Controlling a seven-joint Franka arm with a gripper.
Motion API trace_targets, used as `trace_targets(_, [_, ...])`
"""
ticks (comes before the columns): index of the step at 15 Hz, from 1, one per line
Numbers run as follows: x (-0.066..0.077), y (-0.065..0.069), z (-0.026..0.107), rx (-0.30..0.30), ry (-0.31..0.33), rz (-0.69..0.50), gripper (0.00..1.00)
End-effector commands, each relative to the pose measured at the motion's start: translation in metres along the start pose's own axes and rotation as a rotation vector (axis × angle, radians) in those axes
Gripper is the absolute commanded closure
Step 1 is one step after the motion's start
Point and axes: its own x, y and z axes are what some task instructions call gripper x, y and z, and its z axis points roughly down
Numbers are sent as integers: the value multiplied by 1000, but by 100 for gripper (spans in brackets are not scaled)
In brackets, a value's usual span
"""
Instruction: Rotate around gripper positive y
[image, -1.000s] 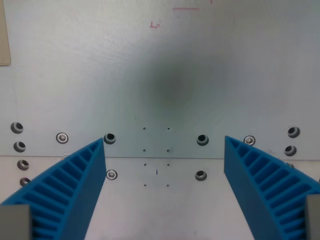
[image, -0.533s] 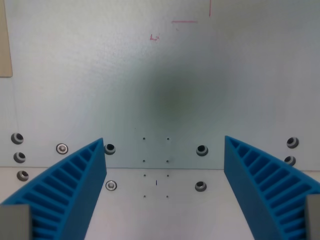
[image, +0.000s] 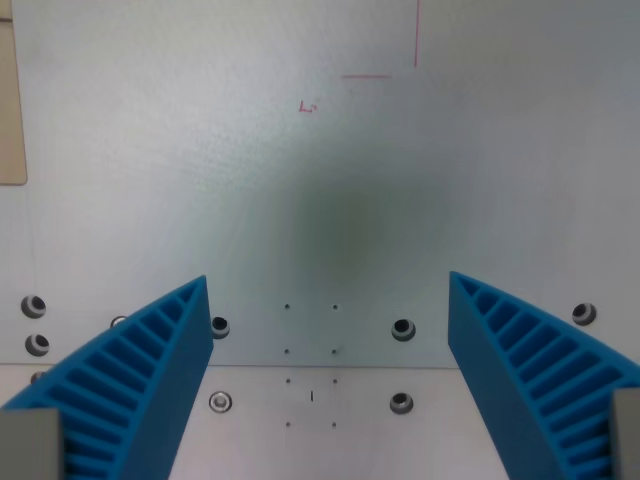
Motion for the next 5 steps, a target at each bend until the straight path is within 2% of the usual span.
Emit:
trace_targets(1, [-16,-1,-2,12,290,2,0])
trace_targets(5, [-16,-1,-2,12,336,2,0])
